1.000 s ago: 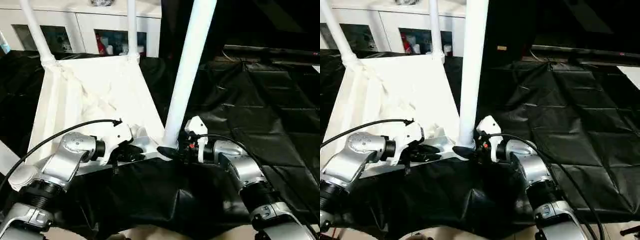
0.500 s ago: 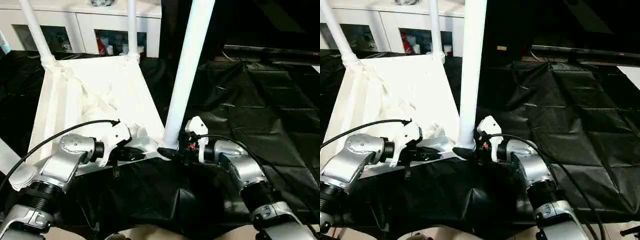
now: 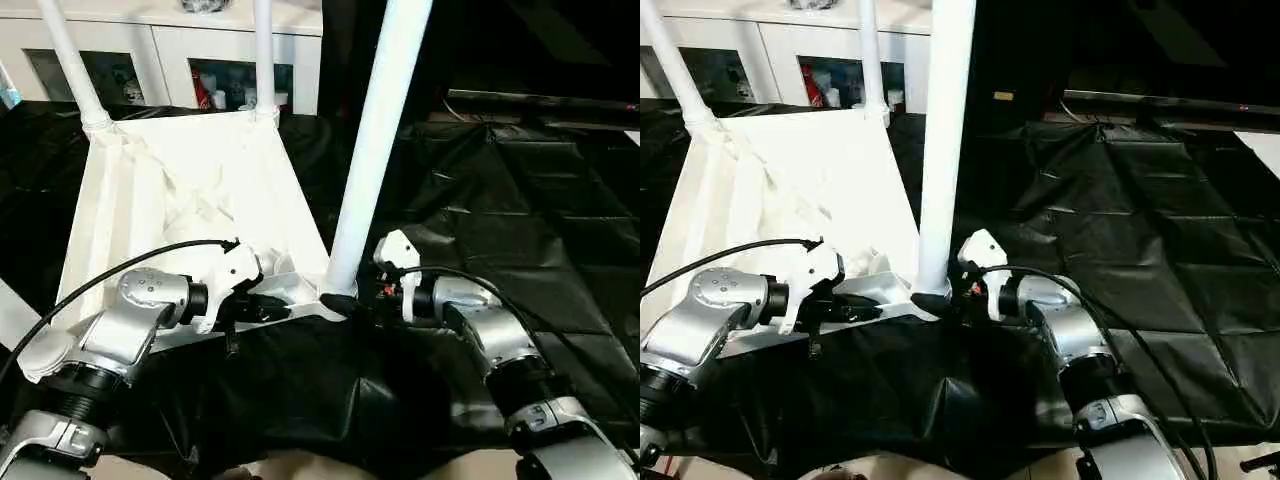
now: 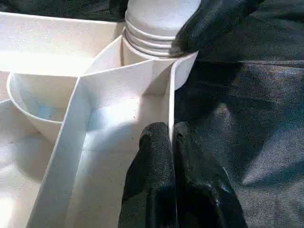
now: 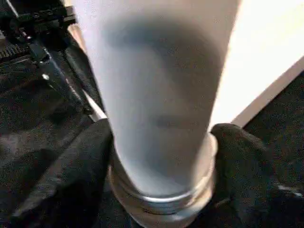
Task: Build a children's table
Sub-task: Rotate leg to tighten
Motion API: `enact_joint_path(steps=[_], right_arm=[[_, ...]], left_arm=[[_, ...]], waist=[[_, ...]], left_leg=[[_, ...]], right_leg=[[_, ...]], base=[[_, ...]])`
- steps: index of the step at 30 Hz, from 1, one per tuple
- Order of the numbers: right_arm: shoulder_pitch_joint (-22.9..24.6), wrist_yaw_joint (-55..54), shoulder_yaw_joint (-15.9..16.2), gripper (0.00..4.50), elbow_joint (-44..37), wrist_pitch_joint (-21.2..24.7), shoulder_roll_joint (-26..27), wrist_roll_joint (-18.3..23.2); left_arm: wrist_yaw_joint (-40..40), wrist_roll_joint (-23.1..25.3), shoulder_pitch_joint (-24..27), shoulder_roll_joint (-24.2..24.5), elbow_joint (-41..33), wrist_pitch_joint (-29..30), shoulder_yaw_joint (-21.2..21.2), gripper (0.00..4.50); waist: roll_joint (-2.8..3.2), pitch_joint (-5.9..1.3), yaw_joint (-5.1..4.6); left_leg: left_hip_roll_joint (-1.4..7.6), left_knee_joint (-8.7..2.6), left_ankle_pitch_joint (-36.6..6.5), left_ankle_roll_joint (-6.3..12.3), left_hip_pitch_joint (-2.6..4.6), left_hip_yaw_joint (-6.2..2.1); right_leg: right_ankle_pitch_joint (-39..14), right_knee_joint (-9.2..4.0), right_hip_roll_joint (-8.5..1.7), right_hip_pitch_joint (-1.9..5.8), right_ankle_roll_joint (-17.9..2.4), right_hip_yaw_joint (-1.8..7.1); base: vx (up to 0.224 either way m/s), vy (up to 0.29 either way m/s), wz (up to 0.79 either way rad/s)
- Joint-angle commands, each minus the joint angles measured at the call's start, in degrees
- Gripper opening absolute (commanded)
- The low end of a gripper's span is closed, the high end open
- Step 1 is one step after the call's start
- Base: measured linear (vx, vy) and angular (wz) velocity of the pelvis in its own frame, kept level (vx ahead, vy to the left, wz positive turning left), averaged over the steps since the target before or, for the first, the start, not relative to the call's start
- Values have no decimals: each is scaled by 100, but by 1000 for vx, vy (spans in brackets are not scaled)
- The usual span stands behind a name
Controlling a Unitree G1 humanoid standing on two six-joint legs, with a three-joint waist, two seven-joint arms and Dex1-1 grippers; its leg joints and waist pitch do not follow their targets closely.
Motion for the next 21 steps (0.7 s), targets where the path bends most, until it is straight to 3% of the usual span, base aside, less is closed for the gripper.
enact_joint_path(steps=[1, 5, 12, 18, 20, 21], right_arm=[[-43, 32, -9, 311, -14, -6, -21, 43], [7, 71, 16, 282, -37, 14, 6, 60], [113, -324, 15, 274, 47, -82, 230, -20], [17, -1711, -89, 273, 516, -95, 670, -361], [-43, -2414, -201, 273, 720, -14, 976, -422], [-49, -2523, -220, 273, 742, -4, 1032, -427]], left_arm=[[-79, -161, 113, -66, -53, 48, -21, 0], [-48, -159, 130, -90, -68, 31, -22, 0], [448, -20, 57, -393, 13, -174, 3, 0], [1333, 148, -331, -1018, 279, 49, 44, 0], [1701, 291, -509, -1334, 356, 130, -47, 0], [1757, 322, -530, -1375, 363, 140, -68, 0]], waist=[[66, -362, 21], [45, -361, 18], [47, -352, 17], [46, -307, -6], [38, -314, -11], [78, -317, -5]], left_leg=[[371, -331, -756, 197, 61, -172], [370, -332, -758, 198, 60, -170], [373, -336, -791, 191, 67, -174], [361, -370, -1263, -68, 121, -198], [361, -372, -1255, -92, 117, -199], [360, -374, -1263, -111, 119, -212]], right_leg=[[-380, -344, -565, 260, -1351, 348], [-404, -347, -562, 260, -1341, 346], [-531, -364, -572, 245, -1309, 353], [-1639, -488, -606, 201, -1058, 370], [-1681, -494, -600, 196, -1001, 380], [-1691, -494, -605, 194, -983, 376]], base=[[0, 0, 0], [0, 0, 0], [0, 0, 0], [0, 0, 0], [0, 0, 0], [0, 0, 0]])
